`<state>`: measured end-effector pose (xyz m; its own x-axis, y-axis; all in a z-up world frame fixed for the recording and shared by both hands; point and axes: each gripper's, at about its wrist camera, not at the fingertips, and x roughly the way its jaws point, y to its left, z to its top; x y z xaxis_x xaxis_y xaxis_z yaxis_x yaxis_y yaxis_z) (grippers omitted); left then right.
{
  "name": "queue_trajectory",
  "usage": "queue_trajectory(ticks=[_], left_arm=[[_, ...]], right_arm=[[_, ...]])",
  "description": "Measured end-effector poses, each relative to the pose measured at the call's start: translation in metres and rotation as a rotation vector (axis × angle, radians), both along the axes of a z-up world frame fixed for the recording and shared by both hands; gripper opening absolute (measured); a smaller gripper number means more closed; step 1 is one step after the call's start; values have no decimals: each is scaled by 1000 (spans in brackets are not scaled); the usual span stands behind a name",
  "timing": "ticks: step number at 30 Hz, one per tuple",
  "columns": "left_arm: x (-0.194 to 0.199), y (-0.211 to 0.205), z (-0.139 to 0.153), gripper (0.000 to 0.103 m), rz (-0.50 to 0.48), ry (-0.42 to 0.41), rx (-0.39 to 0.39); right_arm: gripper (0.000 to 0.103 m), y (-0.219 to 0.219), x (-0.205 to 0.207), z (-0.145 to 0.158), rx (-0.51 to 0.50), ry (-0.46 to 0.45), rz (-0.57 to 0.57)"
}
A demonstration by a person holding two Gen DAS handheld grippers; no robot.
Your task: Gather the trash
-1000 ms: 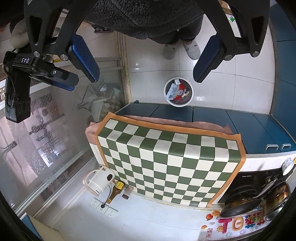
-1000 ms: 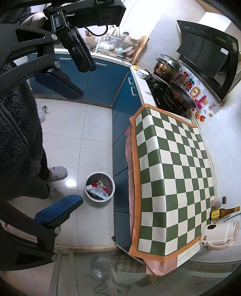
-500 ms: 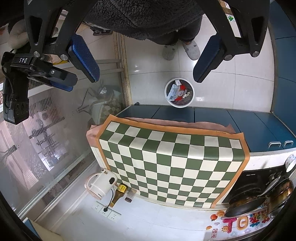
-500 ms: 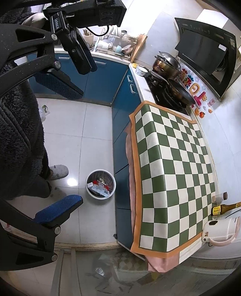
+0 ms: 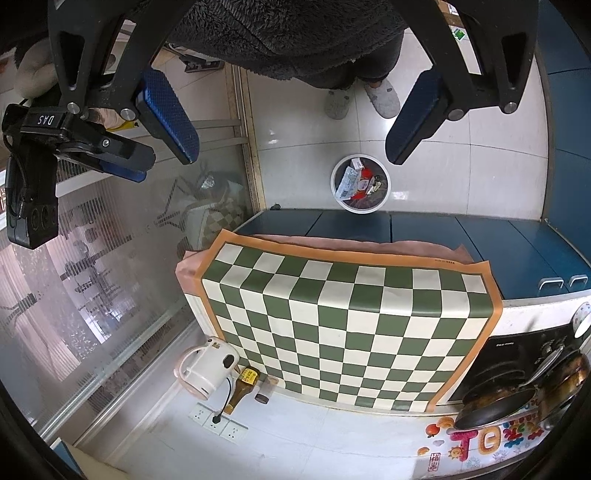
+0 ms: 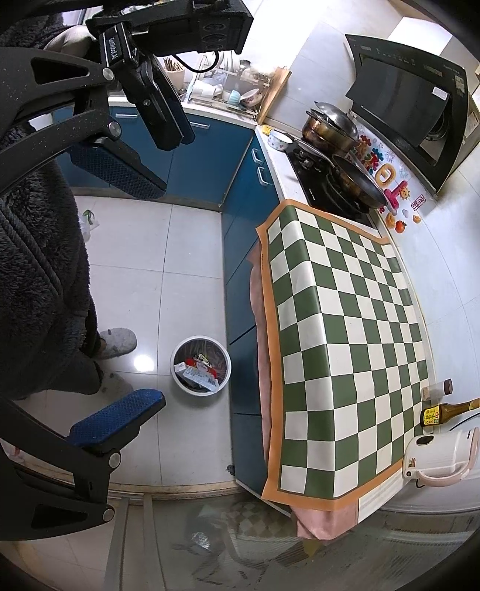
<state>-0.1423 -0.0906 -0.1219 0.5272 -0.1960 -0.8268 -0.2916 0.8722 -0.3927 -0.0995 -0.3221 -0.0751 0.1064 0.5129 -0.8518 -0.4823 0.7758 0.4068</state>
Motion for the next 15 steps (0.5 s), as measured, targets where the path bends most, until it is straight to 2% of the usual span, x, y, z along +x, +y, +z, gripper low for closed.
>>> queue_trajectory(ticks=[15], left_arm=[[-11,9,7,103,-5,-24,10]], right_arm=[[103,-1,-6,1,8,-8,-4]])
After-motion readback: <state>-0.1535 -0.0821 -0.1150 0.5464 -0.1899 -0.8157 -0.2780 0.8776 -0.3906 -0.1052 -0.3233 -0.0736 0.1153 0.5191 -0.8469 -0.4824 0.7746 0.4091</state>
